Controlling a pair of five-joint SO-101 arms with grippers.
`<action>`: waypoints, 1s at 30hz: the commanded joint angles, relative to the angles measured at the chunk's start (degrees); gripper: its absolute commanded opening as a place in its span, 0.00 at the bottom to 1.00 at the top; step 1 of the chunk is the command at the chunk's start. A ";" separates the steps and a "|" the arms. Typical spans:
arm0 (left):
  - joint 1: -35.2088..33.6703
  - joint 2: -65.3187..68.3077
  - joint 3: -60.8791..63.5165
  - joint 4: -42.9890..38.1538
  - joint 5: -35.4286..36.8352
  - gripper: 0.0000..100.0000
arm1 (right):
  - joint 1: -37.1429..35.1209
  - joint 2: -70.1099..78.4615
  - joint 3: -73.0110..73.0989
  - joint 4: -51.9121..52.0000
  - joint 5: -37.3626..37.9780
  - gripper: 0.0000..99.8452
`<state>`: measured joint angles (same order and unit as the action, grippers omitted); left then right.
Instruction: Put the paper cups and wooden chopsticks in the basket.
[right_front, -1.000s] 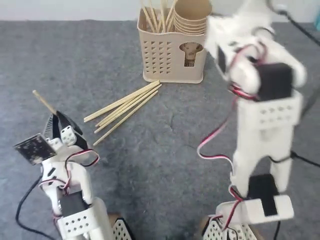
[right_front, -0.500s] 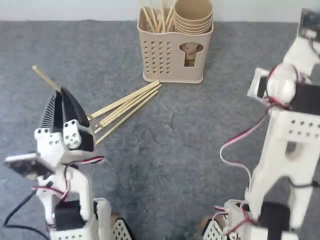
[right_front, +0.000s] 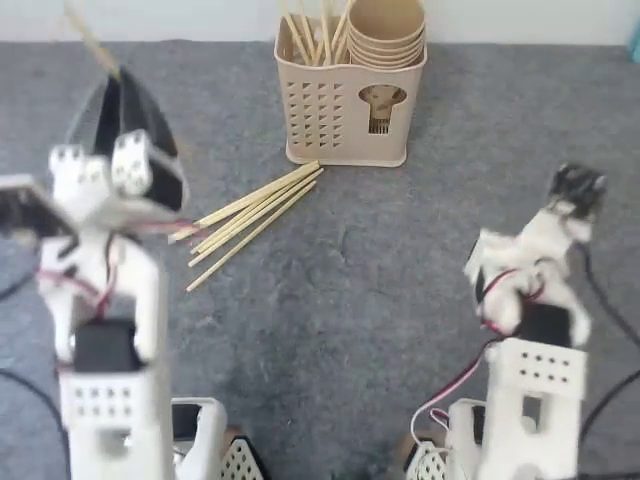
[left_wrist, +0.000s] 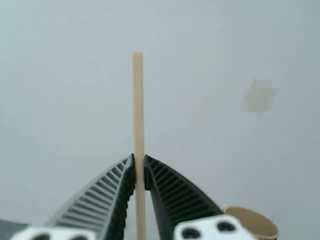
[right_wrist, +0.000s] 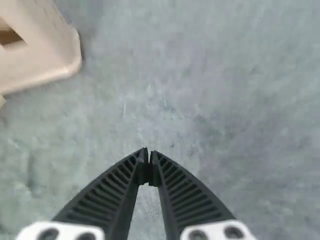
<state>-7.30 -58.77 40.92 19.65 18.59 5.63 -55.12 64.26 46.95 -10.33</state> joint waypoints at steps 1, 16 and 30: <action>4.92 11.78 -9.80 -10.64 -0.09 0.01 | -1.01 -2.59 10.90 -15.08 -0.70 0.01; 14.86 52.92 -39.16 -32.70 0.00 0.01 | -2.51 -2.59 22.59 -32.48 -0.26 0.01; 13.01 82.55 -71.69 -20.31 0.00 0.01 | -2.51 -2.59 22.51 -33.01 3.43 0.01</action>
<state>7.03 22.29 -24.75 -2.07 18.77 3.25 -55.91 87.30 15.30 -8.22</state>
